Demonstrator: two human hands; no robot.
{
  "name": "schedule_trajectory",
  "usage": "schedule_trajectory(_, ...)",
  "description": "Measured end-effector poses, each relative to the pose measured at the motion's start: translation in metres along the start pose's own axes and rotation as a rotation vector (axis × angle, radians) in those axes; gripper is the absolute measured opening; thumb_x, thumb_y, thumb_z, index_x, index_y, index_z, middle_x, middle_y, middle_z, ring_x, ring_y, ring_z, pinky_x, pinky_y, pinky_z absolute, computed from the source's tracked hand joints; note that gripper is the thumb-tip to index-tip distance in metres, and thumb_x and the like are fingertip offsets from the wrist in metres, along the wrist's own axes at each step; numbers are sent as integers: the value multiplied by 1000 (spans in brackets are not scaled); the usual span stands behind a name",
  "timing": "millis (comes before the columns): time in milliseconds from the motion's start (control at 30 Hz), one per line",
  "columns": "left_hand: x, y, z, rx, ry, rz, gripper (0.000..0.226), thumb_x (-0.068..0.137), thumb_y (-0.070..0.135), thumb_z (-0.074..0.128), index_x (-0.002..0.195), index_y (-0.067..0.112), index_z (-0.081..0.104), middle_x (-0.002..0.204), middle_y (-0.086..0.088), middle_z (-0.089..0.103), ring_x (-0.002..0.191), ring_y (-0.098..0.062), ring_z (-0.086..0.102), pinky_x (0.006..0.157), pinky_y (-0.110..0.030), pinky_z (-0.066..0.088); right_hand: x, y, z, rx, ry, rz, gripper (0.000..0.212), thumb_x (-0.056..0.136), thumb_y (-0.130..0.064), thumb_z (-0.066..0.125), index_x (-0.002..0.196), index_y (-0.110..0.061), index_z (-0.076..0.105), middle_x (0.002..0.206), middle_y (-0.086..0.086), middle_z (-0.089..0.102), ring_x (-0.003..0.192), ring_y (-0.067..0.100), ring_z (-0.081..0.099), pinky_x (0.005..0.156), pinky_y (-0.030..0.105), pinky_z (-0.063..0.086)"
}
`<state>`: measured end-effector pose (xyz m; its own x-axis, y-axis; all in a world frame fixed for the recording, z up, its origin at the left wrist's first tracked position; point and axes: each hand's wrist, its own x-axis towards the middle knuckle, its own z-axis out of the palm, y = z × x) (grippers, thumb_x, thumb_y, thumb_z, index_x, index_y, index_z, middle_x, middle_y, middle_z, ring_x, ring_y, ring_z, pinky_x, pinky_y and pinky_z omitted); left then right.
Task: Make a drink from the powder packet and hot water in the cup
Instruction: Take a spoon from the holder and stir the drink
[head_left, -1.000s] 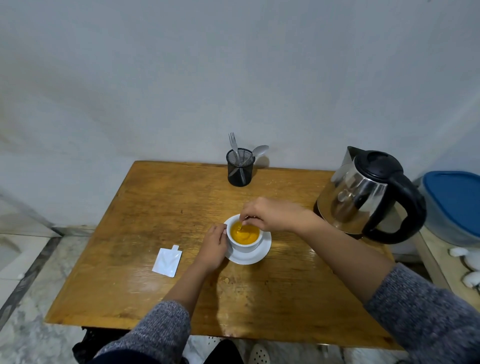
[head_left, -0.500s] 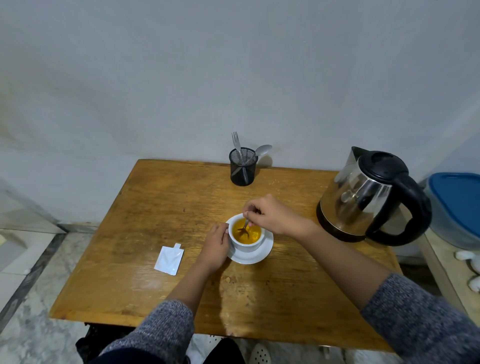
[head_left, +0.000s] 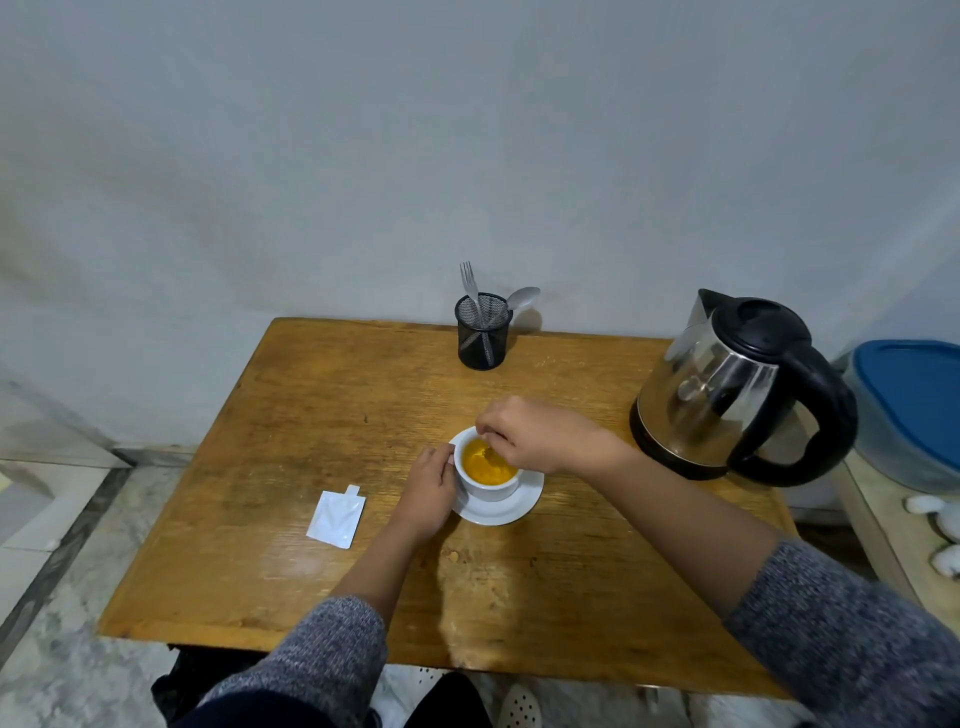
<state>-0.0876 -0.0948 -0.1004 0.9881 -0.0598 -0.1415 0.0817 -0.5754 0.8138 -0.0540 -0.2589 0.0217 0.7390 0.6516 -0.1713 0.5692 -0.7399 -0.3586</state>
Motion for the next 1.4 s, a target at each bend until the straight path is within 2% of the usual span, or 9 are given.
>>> schedule_trajectory(267,-1,3,0,1,-11,-6,31,98,20,32,121,12,52,116,-13,52,105,-21,48,91,-30,37,2,-8,0,232,36,84,21,94,-17,47,97,-9,66,89,5,66,75,18,57,59,28,43)
schedule_trajectory(367,-1,3,-1,-1,-6,-4,31,97,20,33,121,13,52,116,-13,52,106,-21,48,93,-31,38,2,-4,5,337,123,170,22,95,-20,49,104,-11,67,90,6,70,80,19,64,69,35,54)
schedule_trajectory(600,-2,4,-1,0,-13,-11,32,98,21,33,123,13,51,118,-12,51,108,-21,48,92,-30,36,-4,3,1,168,112,122,24,96,-18,45,104,-9,66,105,10,68,93,23,60,81,41,52)
schedule_trajectory(700,-1,4,-1,9,-14,-17,33,98,21,33,124,12,50,120,-13,51,109,-22,48,94,-31,38,-3,4,-1,96,51,75,23,92,-15,45,94,-8,67,96,11,68,86,25,60,76,44,53)
schedule_trajectory(833,-1,5,-2,19,-17,-18,33,98,21,33,124,11,51,120,-12,52,111,-24,48,96,-34,38,-1,-1,-2,154,28,66,21,92,-16,48,95,-9,67,92,10,69,80,21,60,68,35,51)
schedule_trajectory(967,-2,6,-2,19,-14,-11,32,98,19,33,121,10,53,117,-13,53,109,-24,49,94,-33,38,1,-5,3,264,97,112,22,95,-21,48,101,-13,67,94,8,70,84,20,64,73,40,55)
schedule_trajectory(1233,-1,6,-2,16,-6,-13,32,97,18,34,122,9,52,120,-15,52,110,-26,49,96,-36,39,-4,3,-4,109,80,98,26,97,-19,44,106,-8,66,106,9,69,95,22,61,81,39,52)
schedule_trajectory(1333,-2,6,-2,19,-6,-12,32,97,19,34,122,10,52,119,-15,52,110,-25,49,96,-36,39,-7,5,-7,72,17,63,24,95,-18,46,102,-9,66,102,8,69,90,21,60,78,43,52)
schedule_trajectory(1400,-2,6,-1,16,-6,-15,31,97,19,34,122,10,52,119,-14,52,110,-24,48,96,-35,39,-8,6,-8,84,-4,51,23,95,-18,47,102,-10,67,101,8,69,84,18,58,69,36,51)
